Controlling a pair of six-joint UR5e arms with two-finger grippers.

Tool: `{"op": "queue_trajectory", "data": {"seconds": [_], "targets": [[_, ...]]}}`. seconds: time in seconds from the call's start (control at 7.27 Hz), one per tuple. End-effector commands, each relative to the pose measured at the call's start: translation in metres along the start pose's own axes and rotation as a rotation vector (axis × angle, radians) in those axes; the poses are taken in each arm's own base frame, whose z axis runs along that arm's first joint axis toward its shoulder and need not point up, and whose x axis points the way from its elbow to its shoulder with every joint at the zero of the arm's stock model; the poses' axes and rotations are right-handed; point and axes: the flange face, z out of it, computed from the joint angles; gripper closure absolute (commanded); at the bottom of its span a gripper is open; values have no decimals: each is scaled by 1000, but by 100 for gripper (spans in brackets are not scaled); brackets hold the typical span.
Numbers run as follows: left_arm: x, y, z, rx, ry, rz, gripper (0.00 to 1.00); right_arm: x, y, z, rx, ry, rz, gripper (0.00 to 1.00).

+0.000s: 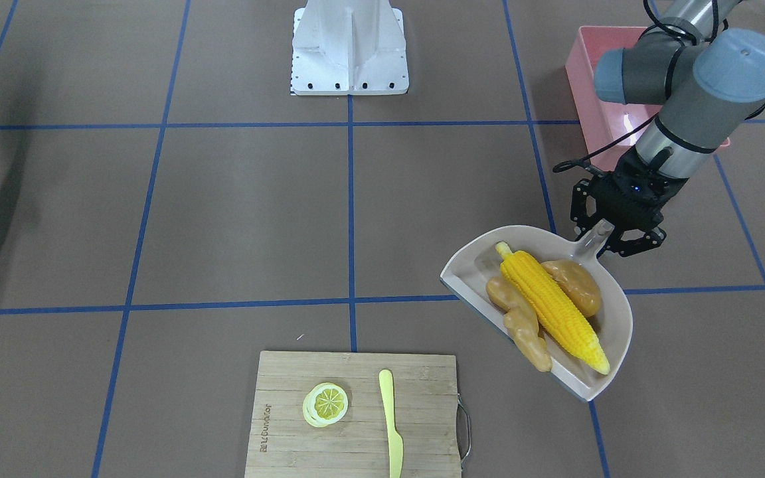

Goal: Sweep and dump trash into bin
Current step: 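Carry the loaded dustpan with the left gripper toward the pink bin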

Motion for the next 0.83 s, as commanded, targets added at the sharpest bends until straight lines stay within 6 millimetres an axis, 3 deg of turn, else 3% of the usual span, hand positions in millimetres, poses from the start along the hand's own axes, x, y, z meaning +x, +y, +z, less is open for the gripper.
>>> {"op": "queue_trajectory", "data": {"seconds": [0.0,0.41,0.55,0.69], "targets": [[-17,16,-23,15,-27,-40,100,2,2,10,-23,6,11,77],[-35,18,-42,30,-50,-152,100,1,-7,16,-27,7,14,52],[-39,27,-43,17,-30,-171,100,-3,-10,15,-22,4,5,32],[-41,33,-46,19,-31,-174,100,-8,-16,12,-8,12,-5,1]]}}
